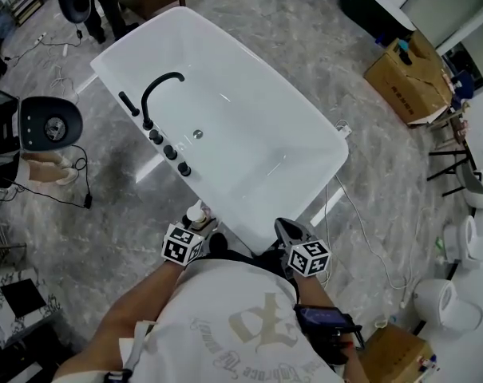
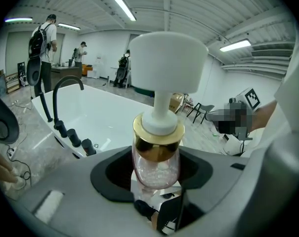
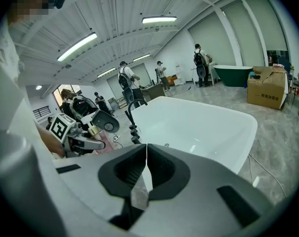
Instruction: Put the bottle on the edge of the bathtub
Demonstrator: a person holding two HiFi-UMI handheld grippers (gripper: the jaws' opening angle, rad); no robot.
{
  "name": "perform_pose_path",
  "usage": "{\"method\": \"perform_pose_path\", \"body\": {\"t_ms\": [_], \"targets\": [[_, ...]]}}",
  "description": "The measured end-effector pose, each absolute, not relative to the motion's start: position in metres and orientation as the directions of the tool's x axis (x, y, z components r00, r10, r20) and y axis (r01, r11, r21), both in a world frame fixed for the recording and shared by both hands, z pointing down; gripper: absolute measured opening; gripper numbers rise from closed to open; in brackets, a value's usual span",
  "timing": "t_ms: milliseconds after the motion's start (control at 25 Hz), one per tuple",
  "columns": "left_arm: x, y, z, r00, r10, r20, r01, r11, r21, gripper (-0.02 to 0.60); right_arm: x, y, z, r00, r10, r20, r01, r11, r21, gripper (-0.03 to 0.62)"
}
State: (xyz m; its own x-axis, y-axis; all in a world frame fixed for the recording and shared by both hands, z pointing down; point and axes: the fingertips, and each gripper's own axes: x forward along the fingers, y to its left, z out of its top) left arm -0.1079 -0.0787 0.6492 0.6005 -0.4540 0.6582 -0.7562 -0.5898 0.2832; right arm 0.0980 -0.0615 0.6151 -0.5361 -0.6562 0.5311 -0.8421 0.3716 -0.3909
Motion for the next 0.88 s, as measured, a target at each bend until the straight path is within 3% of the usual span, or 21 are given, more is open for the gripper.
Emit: {"method": "perform_pose_path", "body": {"t_ms": [880], "targets": [[-0.081,-0.111,0.702,0.470,-0.458,0.754,-0.802,-0.579,0.148,0.221,0.105,-0.096,0.647,-0.676,-0.468,0.569,-0.734,0.492,-0.467,0.006]]}}
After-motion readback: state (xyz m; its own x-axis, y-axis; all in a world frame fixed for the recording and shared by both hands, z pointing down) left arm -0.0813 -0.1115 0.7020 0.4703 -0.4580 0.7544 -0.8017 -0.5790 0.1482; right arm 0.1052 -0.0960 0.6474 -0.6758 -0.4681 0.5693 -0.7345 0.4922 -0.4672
